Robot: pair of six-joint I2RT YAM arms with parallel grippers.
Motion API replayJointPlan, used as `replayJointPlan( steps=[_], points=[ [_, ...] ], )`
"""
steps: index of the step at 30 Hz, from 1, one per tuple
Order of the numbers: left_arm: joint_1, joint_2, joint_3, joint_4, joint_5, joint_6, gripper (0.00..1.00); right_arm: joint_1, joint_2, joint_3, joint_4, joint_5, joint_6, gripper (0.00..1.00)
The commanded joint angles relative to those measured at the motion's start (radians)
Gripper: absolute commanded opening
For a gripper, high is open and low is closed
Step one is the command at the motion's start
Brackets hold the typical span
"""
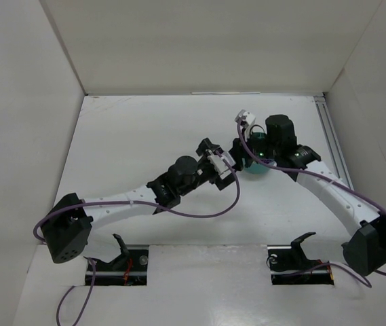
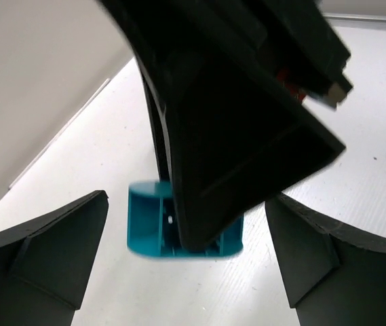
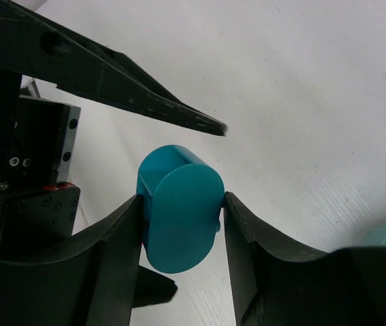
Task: Sort the legos into containers by color
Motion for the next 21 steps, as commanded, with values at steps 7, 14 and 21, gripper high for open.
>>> replayJointPlan(
  steps=[7, 14, 21],
  points=[
    [0.068, -0.043, -0.029, 0.063, 0.045, -0.214, 1.00, -0.182, -0.060, -0.009, 0.116, 0.075, -0.081, 0.14],
    [0.302, -0.034, -0.095, 0.135, 0.387, -0.450, 1.00, -0.265, -0.130, -0.164, 0.360, 0.317, -0.210, 0.14],
    [0.424, -0.016, -0.146, 0.233, 0.529, -0.584, 1.00, -0.296, -0.179, -0.327, 0.640, 0.366, -0.260, 0.15]
  ],
)
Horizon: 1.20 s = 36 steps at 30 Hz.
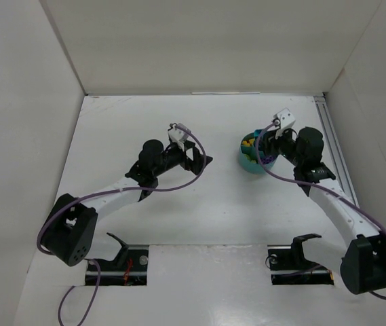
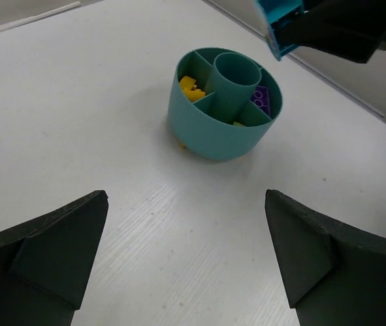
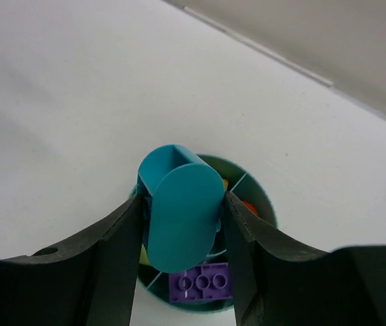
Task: Sort the legos into containers by color
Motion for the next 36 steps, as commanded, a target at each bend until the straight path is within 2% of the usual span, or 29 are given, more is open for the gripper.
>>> replayJointPlan(
  steps=[1, 3, 7, 12, 27, 34, 36],
  points=[
    [0.005, -0.011, -0.007, 0.117, 0.113, -0.115, 1.00, -0.013, -0.021, -0.067, 0.295, 0.050, -0.038, 0.15],
    [0.005, -0.002, -0.007, 0.107, 0.122, -0.129, 1.00, -0.022, -0.003, -0.089, 0.343, 0.063, -0.038, 0.15],
    [0.005, -0.002, 0.003, 0.079, 0.122, -0.129, 1.00, -0.022, 0.051, -0.115, 0.442, -0.008, -0.047, 0.16],
    [0.005, -0.002, 0.013, 0.061, 0.113, -0.139, 1.00, -0.022, 0.086, -0.156, 0.554, 0.010, -0.047, 0.17],
    [0.024, -0.011, 0.013, -0.004, 0.067, -0.139, 1.00, -0.040, 0.172, -0.201, 0.599, 0.030, -0.018, 0.21],
    [0.024, -0.011, 0.013, -0.004, 0.067, -0.139, 1.00, -0.040, 0.194, -0.210, 0.619, 0.007, -0.009, 0.30],
    [0.024, -0.020, 0.013, -0.004, 0.067, -0.139, 1.00, -0.040, 0.194, -0.210, 0.619, 0.007, -0.009, 0.41]
  ],
)
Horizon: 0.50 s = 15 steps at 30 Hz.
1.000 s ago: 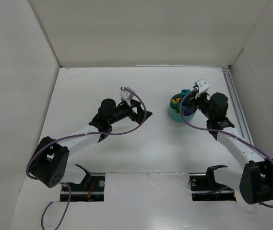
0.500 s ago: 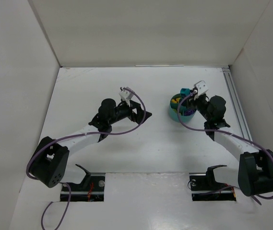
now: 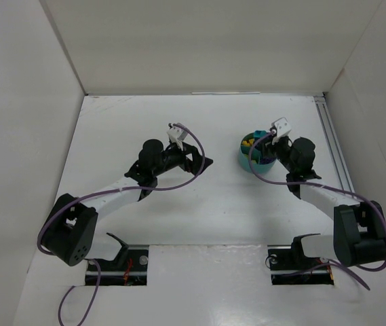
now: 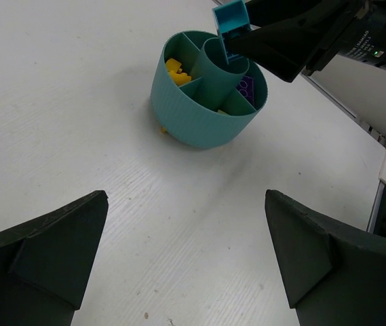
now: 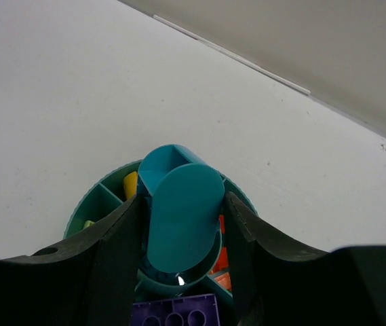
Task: Sort the legos into containers by color
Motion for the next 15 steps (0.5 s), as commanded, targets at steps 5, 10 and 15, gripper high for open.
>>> replayJointPlan(
  steps=[5, 10, 15],
  points=[
    [0.004, -0.022, 0.004, 0.018, -0.006, 0.003, 1.00, -0.018, -0.013, -0.009, 0.082, -0.022, 0.024, 0.57],
    [0.004, -0.042, 0.004, 0.009, -0.006, 0.003, 1.00, -0.018, -0.036, -0.018, 0.071, -0.032, 0.024, 0.67],
    [0.004, -0.062, 0.004, -0.011, -0.026, 0.003, 1.00, -0.018, -0.106, -0.018, 0.033, -0.032, 0.033, 0.71]
  ],
)
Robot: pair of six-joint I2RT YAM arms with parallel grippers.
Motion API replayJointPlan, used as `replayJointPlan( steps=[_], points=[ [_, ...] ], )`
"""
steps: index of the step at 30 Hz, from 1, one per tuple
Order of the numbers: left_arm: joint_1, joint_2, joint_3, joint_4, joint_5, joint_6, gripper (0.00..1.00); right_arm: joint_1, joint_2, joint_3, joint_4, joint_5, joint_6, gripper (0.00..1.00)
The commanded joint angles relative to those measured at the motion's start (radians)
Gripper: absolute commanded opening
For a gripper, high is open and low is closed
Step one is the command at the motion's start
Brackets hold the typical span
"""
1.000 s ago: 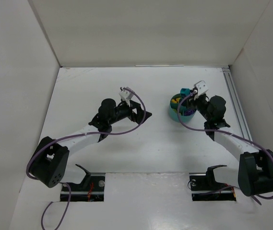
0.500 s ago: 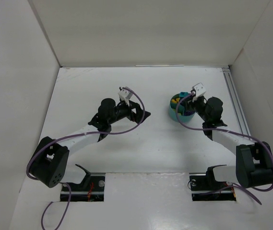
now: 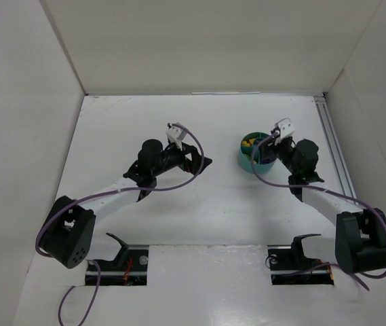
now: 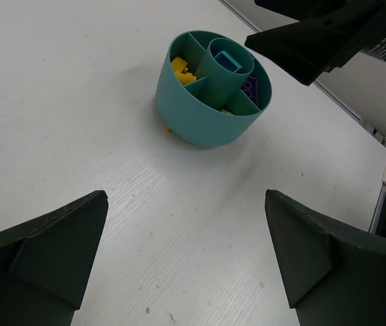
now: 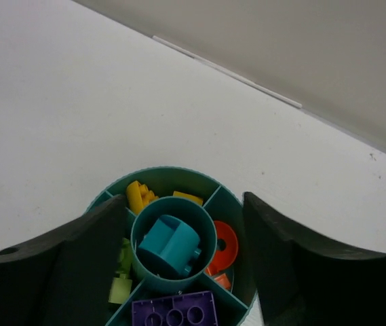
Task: Sort the legos into containers by color
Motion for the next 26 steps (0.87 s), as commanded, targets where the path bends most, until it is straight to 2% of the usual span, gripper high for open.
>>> replayJointPlan(
  steps=[1, 2, 4, 5, 7, 8, 12, 16, 20, 26],
  points=[
    [0.004, -0.055, 0.004, 0.008, -0.021, 0.002, 1.00, -0.007, -0.080, 0.002, 0.016, -0.021, 0.016, 0.71],
    [0.004, -0.066, 0.004, 0.007, -0.021, 0.002, 1.00, -0.007, -0.100, 0.011, -0.014, -0.021, 0.016, 0.80],
    [0.004, -0.081, 0.004, -0.038, -0.065, -0.021, 1.00, -0.007, -0.178, 0.022, -0.074, 0.037, 0.027, 0.86],
    [0.004, -0.101, 0.004, -0.058, -0.093, -0.048, 1.00, -0.016, -0.205, 0.031, -0.116, 0.063, 0.027, 0.94],
    [0.004, -0.127, 0.015, -0.120, -0.168, -0.085, 1.00, -0.025, -0.285, 0.080, -0.289, 0.123, 0.027, 0.98],
    [0.014, -0.159, 0.026, -0.191, -0.240, -0.125, 1.00, -0.034, -0.337, 0.113, -0.414, 0.188, 0.027, 0.98],
    [0.046, -0.277, 0.014, -0.340, -0.401, -0.228, 1.00, -0.034, -0.448, 0.152, -0.629, 0.385, 0.027, 0.99],
    [0.109, -0.403, -0.005, -0.529, -0.571, -0.353, 1.00, -0.034, -0.586, 0.175, -0.930, 0.618, 0.148, 0.99],
    [0.141, -0.501, -0.005, -0.689, -0.664, -0.418, 1.00, -0.034, -0.696, 0.175, -1.038, 0.711, 0.180, 0.99],
    [0.141, -0.575, -0.005, -0.770, -0.693, -0.441, 1.00, -0.044, -0.684, 0.175, -1.095, 0.729, 0.180, 0.99]
  ],
)
